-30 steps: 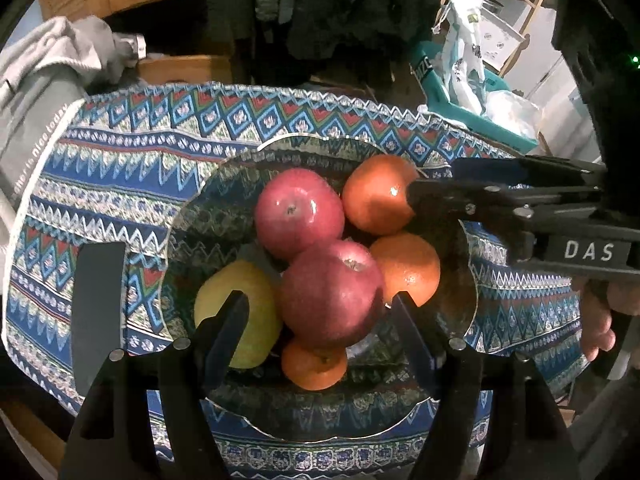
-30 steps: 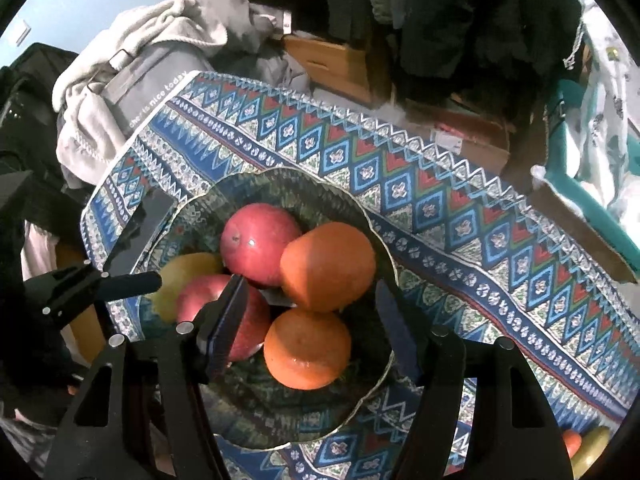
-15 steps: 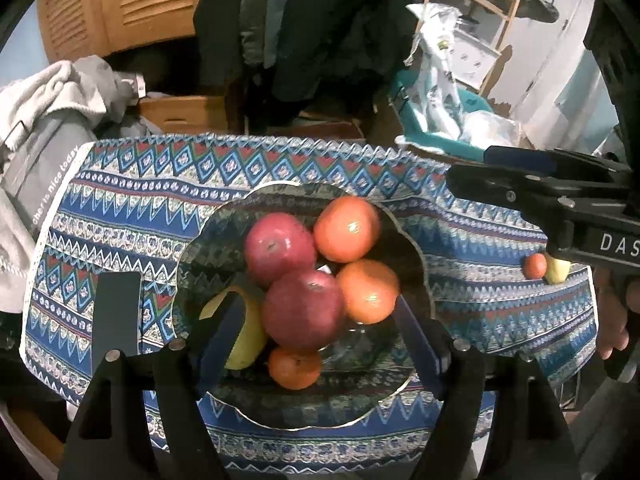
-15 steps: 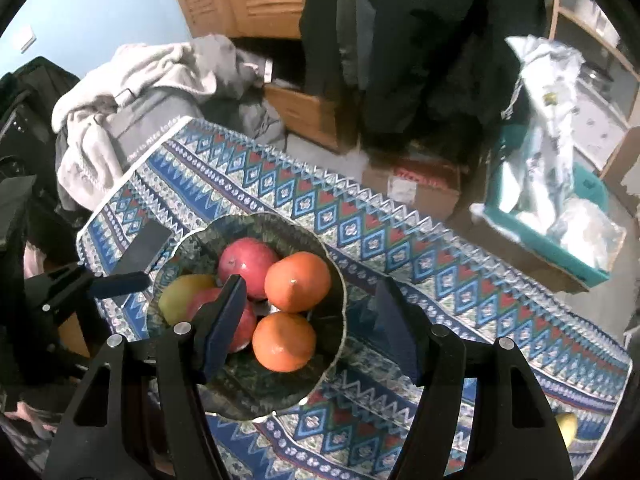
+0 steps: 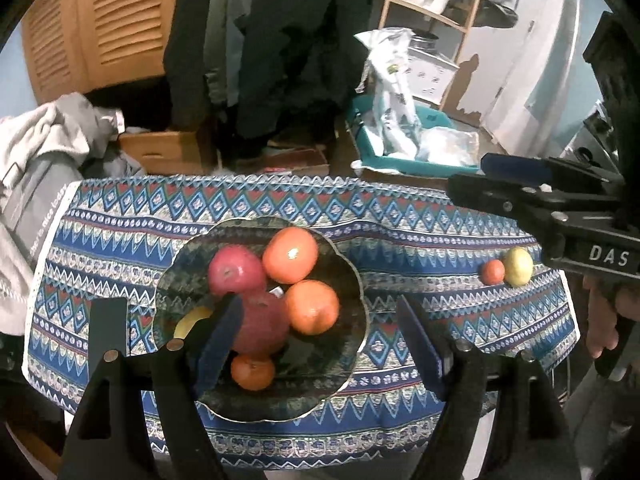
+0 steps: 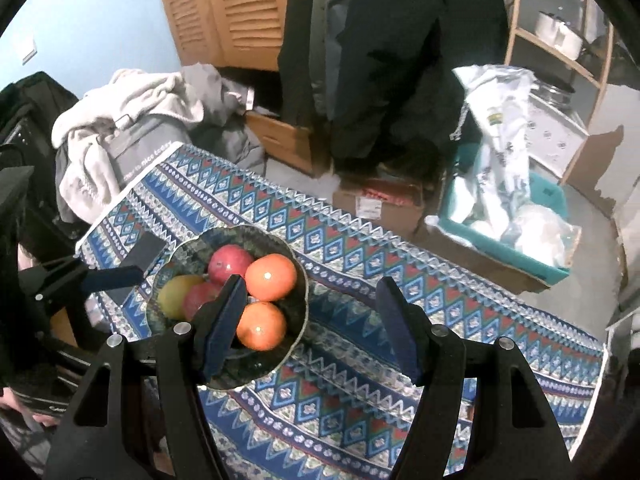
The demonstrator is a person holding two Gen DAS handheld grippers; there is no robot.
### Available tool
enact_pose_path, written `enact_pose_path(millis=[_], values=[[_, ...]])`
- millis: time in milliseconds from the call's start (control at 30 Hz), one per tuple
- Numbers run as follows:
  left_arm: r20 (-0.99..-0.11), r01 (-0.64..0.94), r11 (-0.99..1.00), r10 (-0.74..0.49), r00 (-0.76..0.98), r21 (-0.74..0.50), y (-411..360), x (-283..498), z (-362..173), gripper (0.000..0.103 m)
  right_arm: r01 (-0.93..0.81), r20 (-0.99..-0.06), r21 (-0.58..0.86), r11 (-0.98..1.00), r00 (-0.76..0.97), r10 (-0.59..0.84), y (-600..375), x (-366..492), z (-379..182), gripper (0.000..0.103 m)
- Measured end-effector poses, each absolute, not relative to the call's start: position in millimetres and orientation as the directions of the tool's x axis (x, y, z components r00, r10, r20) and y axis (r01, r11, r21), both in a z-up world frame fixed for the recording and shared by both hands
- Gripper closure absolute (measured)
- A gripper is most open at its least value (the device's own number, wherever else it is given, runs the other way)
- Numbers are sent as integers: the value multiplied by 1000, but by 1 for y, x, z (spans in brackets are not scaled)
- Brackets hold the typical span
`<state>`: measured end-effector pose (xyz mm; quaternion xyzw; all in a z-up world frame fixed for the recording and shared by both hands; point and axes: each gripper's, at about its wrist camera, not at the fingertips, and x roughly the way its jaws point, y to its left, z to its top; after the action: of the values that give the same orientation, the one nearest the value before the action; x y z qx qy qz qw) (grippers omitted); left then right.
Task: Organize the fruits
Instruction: 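Withdraw both open tools from the bowl toward the pear and small orange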
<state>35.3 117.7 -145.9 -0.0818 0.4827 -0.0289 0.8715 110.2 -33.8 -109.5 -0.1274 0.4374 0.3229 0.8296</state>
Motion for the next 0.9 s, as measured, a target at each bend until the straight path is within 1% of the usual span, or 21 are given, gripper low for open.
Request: enact_pose_path(millis=[67,200,600,767,900], values=[[-833,-19,984,-138,536,-175,113,36,-141,23,-642,-800,54,765,431,418,-42,107,-102,34],[-825,2,984,-150,546,-178,101,36,-133,23,-624,-790,36,781,461,405,-58,102,-92,31],[-821,70,983,-183,541,-172,61,44,-126,22,-551,-785,28,834,504,360,-124,90,-85,30],[-827,100,982,-188,530,-160,40,49,-126,21,-479,-789,-1,878,540,293,-162,94,-86,30],[-837,125,979,-201,509,-159,21,54,-128,22,-436,-796,21,900,538,279,-193,100,-90,30]])
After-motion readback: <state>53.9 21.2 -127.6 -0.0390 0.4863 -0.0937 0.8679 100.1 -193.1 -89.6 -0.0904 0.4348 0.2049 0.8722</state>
